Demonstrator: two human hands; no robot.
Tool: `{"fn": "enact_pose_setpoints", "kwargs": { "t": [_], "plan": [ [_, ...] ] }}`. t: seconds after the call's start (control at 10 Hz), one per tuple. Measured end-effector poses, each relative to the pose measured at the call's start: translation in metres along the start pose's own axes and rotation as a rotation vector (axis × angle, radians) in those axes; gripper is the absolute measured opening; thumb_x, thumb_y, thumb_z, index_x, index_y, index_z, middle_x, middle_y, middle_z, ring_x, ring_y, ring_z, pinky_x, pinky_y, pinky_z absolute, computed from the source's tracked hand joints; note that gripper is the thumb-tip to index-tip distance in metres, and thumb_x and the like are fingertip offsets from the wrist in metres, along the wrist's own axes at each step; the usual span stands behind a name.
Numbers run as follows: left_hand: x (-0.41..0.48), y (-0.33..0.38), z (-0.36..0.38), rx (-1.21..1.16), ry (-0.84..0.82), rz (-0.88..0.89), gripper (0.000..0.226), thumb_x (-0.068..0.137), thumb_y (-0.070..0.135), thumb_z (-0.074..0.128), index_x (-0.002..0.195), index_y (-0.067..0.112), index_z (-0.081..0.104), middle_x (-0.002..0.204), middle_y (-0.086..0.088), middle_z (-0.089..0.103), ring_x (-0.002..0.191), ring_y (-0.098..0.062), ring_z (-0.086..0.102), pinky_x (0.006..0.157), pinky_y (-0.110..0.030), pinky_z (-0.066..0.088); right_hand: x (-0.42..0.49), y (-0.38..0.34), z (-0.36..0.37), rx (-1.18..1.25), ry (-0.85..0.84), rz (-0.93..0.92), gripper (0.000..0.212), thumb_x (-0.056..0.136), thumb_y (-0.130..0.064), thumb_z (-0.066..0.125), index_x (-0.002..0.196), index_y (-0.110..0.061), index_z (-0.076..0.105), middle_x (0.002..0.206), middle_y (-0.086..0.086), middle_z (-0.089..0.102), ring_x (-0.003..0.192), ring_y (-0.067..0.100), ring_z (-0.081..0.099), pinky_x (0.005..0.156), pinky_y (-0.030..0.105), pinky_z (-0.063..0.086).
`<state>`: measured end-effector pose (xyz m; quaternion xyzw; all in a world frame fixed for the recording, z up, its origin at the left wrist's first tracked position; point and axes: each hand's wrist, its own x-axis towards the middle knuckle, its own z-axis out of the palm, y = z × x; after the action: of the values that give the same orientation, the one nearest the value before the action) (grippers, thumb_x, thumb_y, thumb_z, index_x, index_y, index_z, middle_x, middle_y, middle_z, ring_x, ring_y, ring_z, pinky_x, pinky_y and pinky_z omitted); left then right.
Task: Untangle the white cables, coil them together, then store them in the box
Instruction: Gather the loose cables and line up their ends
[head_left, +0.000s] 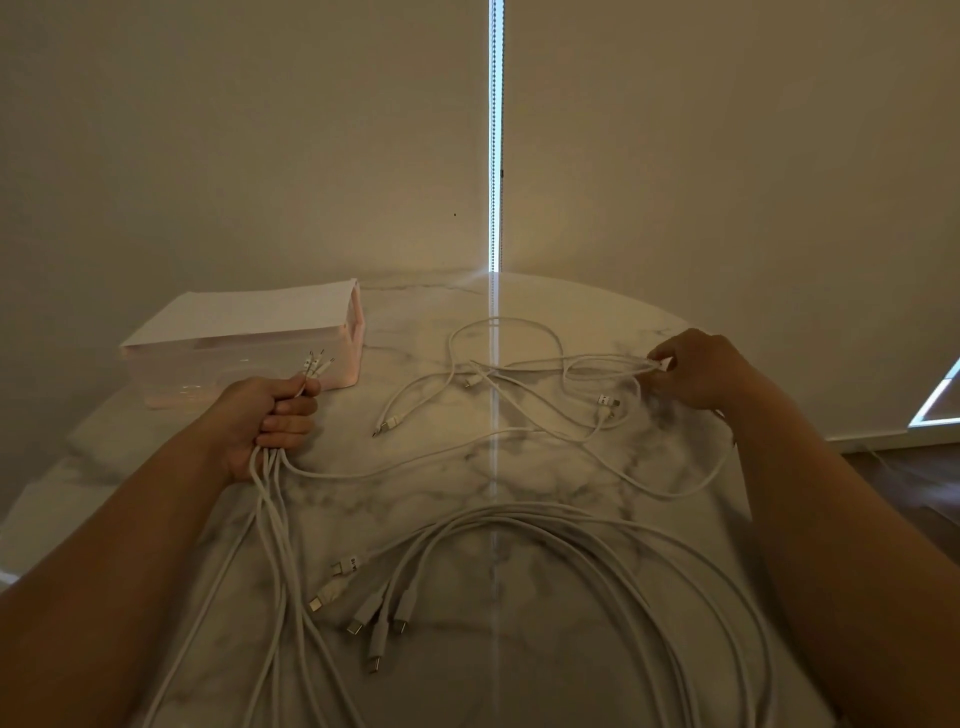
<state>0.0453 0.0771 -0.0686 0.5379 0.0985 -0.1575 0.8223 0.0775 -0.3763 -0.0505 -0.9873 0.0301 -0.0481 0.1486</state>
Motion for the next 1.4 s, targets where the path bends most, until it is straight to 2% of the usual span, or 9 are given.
{"fn": "enact_pose_setpoints", "kwargs": {
  "t": [0.1,0.2,0.3,0.4,0.5,0.8,1.1,1.3,1.4],
  "plan": [
    [0.001,0.000,0.000,0.002,-0.007,0.001,0.029,0.102,0.019,0.030,0.079,0.012,0.045,0.044,0.007,0.028,0.024,-0.003,0.023,0.023,-0.013,0.014,-0.005,-0.007,-0.006,0.120,0.170,-0.046,0.030,0.088,-0.032,0.069,0.116,-0.020,0.071,0.104,0.008,0.071,0.098,0.024,0.065,0.089,0.029,0.047],
    [0.002,0.001,-0.001,0.003,-0.012,0.000,0.029,0.102,0.019,0.030,0.079,0.012,0.045,0.044,0.007,0.029,0.024,-0.003,0.023,0.023,-0.014,0.014,-0.015,-0.018,-0.016,0.426,0.212,-0.098,0.016,0.089,-0.013,0.067,0.102,-0.017,0.076,0.076,0.003,0.072,0.067,0.016,0.065,0.066,0.023,0.048],
    [0.002,0.000,-0.002,-0.003,-0.016,-0.005,0.029,0.102,0.019,0.030,0.080,0.012,0.046,0.045,0.007,0.029,0.025,-0.003,0.024,0.023,-0.013,0.015,-0.020,-0.025,-0.024,0.504,0.052,-0.140,0.014,0.088,-0.004,0.066,0.096,-0.008,0.076,0.075,0.004,0.075,0.069,0.017,0.072,0.060,0.021,0.052],
    [0.002,0.001,-0.002,0.000,-0.005,-0.004,0.029,0.103,0.019,0.029,0.080,0.011,0.045,0.044,0.006,0.029,0.025,-0.003,0.023,0.023,-0.012,0.016,-0.023,-0.034,-0.036,0.640,-0.102,-0.140,0.016,0.093,-0.019,0.065,0.096,-0.006,0.075,0.082,0.007,0.077,0.078,0.025,0.072,0.064,0.029,0.054],
    [0.001,0.001,-0.001,-0.004,0.000,-0.005,0.029,0.104,0.019,0.029,0.081,0.011,0.045,0.045,0.006,0.029,0.025,-0.002,0.023,0.023,-0.012,0.016,-0.023,-0.050,-0.042,0.628,-0.027,-0.135,0.033,0.095,-0.036,0.061,0.086,-0.007,0.076,0.074,0.005,0.076,0.075,0.025,0.073,0.063,0.029,0.051],
    [-0.001,0.000,0.001,0.001,-0.006,-0.002,0.029,0.103,0.018,0.029,0.080,0.012,0.045,0.044,0.007,0.029,0.025,-0.002,0.023,0.023,-0.013,0.016,-0.056,-0.116,-0.002,0.071,-0.217,-0.467,0.050,0.062,-0.060,0.083,0.091,-0.020,0.077,0.077,-0.009,0.071,0.074,0.005,0.066,0.072,0.023,0.052],
    [-0.002,0.002,0.002,0.004,0.004,-0.007,0.029,0.103,0.017,0.029,0.080,0.011,0.045,0.043,0.006,0.029,0.024,-0.003,0.023,0.023,-0.013,0.015,-0.031,-0.099,-0.020,0.582,-0.393,-0.378,0.013,0.082,-0.020,0.077,0.083,-0.007,0.078,0.077,0.012,0.075,0.052,0.012,0.054,0.051,0.023,0.046],
    [-0.001,0.001,0.002,0.013,-0.003,-0.015,0.028,0.103,0.018,0.030,0.079,0.011,0.045,0.043,0.006,0.029,0.024,-0.003,0.023,0.023,-0.013,0.014,-0.004,-0.113,-0.027,0.893,0.101,-0.186,0.028,0.089,-0.023,0.072,0.081,0.004,0.073,0.062,0.013,0.067,0.043,0.013,0.050,0.042,0.021,0.041],
    [0.000,0.000,0.001,0.008,0.004,-0.016,0.027,0.101,0.017,0.031,0.080,0.011,0.045,0.043,0.006,0.029,0.024,-0.003,0.023,0.024,-0.013,0.014,0.005,-0.135,-0.021,0.903,0.150,-0.206,0.024,0.090,-0.020,0.070,0.081,0.002,0.072,0.064,0.013,0.070,0.046,0.015,0.058,0.046,0.025,0.047]
  ]
}}
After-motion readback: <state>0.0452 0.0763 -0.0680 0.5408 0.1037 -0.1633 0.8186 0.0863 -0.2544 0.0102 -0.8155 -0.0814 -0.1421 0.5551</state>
